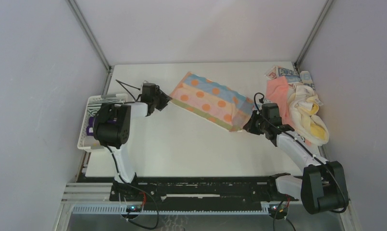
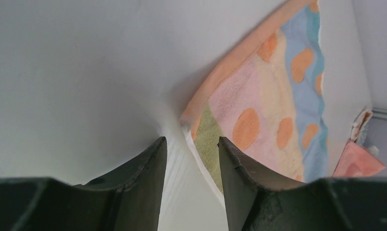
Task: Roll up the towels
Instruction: Flatten out the towel at the center of the board.
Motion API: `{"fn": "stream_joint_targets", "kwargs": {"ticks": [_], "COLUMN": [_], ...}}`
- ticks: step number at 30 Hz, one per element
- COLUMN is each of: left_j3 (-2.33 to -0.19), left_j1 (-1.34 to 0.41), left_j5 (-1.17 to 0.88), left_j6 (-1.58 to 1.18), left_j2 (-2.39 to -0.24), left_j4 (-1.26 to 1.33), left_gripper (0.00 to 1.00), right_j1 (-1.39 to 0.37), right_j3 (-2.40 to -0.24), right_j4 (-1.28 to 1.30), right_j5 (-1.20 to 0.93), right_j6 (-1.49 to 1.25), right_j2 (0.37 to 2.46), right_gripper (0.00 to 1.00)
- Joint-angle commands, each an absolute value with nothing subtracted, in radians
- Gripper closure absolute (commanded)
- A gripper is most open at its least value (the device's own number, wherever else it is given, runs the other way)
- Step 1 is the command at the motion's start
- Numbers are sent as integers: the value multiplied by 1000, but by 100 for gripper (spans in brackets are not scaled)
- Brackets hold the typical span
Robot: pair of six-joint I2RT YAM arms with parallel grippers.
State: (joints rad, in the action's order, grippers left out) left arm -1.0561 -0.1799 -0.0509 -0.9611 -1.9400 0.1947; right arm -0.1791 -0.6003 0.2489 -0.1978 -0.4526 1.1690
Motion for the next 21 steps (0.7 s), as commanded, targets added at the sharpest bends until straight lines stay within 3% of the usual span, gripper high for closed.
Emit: {"fn": "stream_joint_targets", "kwargs": {"ticks": [1,5,8,10,14,21], "left_j3": [-1115,-1160,-1174,-1168,-1120,-986], "left_j1": [-161,-156,-156,-156,-140,-82], "left_j5": [-77,-89,-110,-116,-108,-31], "left_j6": [-995,-992,-999,-1000,-998,-946], "left_j2": [-1986,-2033,-2060,-2061,-2014,-1735], "left_j4": [234,220,226,236,258,212], "left_gripper": [51,53,60,69,97,100], "right_j1": [-178,-174,-172,-170,-155,-98], "right_j3": [-600,-600,-601,-600,-600,-664], "right_j4": [216,211,214,217,222,294], "right_j5": [-210,-212,-208,-201,-178,-122], "right_j6": [-433,-436,-438,-439,-443,-444], "right_j2": [1150,1150,1153,1155,1149,1116], "right_gripper": [100,100,100,100,100,100]}}
